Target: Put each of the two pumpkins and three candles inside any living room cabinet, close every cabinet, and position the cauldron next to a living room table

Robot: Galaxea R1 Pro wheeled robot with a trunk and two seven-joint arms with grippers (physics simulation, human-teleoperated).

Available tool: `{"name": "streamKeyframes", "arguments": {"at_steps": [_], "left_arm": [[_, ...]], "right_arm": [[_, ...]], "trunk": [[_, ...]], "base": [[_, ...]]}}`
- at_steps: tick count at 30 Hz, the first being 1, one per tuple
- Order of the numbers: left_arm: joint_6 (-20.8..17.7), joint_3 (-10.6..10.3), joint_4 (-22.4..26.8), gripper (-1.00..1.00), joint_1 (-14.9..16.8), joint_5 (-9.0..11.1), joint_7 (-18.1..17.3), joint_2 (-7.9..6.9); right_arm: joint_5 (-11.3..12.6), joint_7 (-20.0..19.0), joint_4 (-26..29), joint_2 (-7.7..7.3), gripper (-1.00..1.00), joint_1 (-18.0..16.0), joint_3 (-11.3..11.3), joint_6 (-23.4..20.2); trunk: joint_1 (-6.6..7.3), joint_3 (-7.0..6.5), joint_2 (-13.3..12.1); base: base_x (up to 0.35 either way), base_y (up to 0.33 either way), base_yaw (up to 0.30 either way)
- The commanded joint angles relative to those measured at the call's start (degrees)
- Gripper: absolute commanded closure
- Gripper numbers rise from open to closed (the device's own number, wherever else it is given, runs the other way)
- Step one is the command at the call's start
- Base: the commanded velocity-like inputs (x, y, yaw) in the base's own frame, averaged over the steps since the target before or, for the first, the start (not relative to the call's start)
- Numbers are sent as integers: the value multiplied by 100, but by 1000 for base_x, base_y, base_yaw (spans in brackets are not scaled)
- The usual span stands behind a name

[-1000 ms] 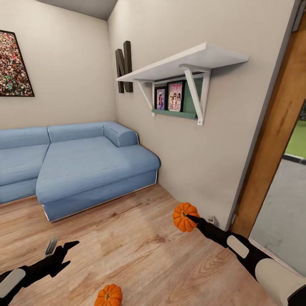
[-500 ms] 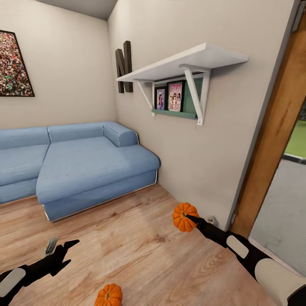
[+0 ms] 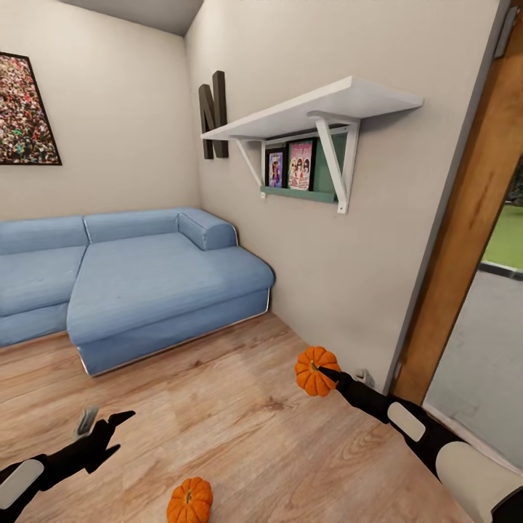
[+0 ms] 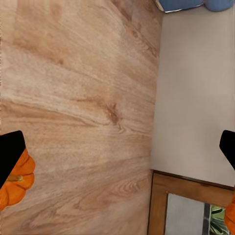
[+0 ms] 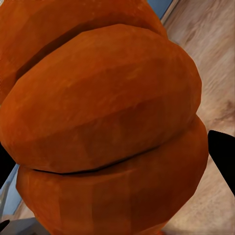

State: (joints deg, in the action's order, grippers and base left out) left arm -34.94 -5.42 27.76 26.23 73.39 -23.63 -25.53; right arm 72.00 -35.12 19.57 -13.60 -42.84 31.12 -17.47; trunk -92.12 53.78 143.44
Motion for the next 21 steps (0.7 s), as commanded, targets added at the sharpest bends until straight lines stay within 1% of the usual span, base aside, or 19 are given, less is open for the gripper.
{"name": "streamKeyframes", "arguments": {"at_steps": [1,2,5,7,8,12,17,21], "left_arm": [[100,-29,-6,-100,5,30,-18,4],[125,-29,-6,-100,5,32,-18,11],[208,-54,-7,-100,5,24,-14,118],[266,-168,-7,-100,5,19,-11,209],[294,-204,-7,-100,5,19,-11,224],[346,-258,-7,-100,5,19,-10,248],[355,-263,-7,-100,5,17,-10,257],[359,-270,-87,-100,5,17,-10,252]], "right_arm": [[62,-4,-2,-6,100,-5,24,-34],[62,-7,-3,-5,100,-5,23,-35],[64,0,-5,-9,100,-5,24,-42],[66,11,-5,-10,100,-5,20,-45],[65,6,-5,-10,100,-5,19,-44],[67,-9,-6,-11,100,-5,21,-39],[67,-13,-2,-7,100,-5,18,-38],[67,5,3,-3,100,-5,17,-31]], "trunk": [[1,6,3],[1,6,3],[1,6,3],[1,6,3],[1,6,3],[1,6,3],[1,6,3],[1,6,3]], "base": [[-54,5,0],[-101,29,0],[-167,69,0],[-91,38,0],[-39,17,0],[-26,8,0],[-154,68,0],[-48,19,0]]}}
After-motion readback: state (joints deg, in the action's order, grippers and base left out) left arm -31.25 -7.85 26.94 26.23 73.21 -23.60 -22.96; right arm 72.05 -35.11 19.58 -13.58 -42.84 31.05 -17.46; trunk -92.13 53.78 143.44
